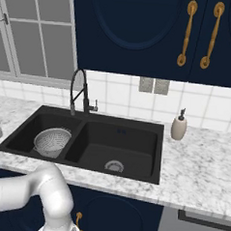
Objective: Put the colander in the sink, put the apple in the colander, and turn on the sink faucet and pour water over the colander.
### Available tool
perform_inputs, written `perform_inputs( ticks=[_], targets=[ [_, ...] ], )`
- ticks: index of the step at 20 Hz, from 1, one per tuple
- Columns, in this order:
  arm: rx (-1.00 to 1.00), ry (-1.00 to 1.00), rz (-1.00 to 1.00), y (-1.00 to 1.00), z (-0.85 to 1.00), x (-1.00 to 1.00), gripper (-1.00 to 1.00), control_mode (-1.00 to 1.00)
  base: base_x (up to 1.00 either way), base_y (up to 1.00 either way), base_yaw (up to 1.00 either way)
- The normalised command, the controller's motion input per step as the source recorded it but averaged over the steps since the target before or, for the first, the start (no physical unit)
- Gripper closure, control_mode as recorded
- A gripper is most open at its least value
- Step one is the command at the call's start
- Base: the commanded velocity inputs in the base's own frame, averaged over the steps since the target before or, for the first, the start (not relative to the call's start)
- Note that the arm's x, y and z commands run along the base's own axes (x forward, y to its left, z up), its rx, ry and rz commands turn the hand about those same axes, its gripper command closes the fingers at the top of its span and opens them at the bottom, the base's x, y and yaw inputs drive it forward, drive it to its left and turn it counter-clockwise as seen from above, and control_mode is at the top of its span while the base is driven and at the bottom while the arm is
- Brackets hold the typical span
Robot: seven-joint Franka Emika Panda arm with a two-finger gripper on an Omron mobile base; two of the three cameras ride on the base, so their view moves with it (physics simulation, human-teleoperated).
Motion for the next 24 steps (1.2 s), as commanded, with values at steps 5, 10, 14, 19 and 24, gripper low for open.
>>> perform_inputs(
  ticks=[5, 10, 14, 19, 24],
  targets=[
    [-0.05, 0.00, 0.00, -0.70, 0.30, 0.31, 1.00, -1.00, 0.00, 0.00, 0.00],
    [-0.17, 0.00, 0.00, -0.72, 0.07, 0.39, 1.00, -1.00, 0.00, 0.00, 0.00],
    [-0.24, 0.00, 0.00, -0.72, 0.00, 0.50, 1.00, -1.00, 0.00, 0.00, 0.00],
    [-0.24, 0.07, 0.00, -0.72, -0.04, 0.59, 1.00, -1.00, 0.00, 0.00, 0.00],
    [-0.09, 0.16, 0.01, -0.50, -0.27, 0.57, 1.00, -1.00, 0.00, 0.00, 0.00]
  ],
)
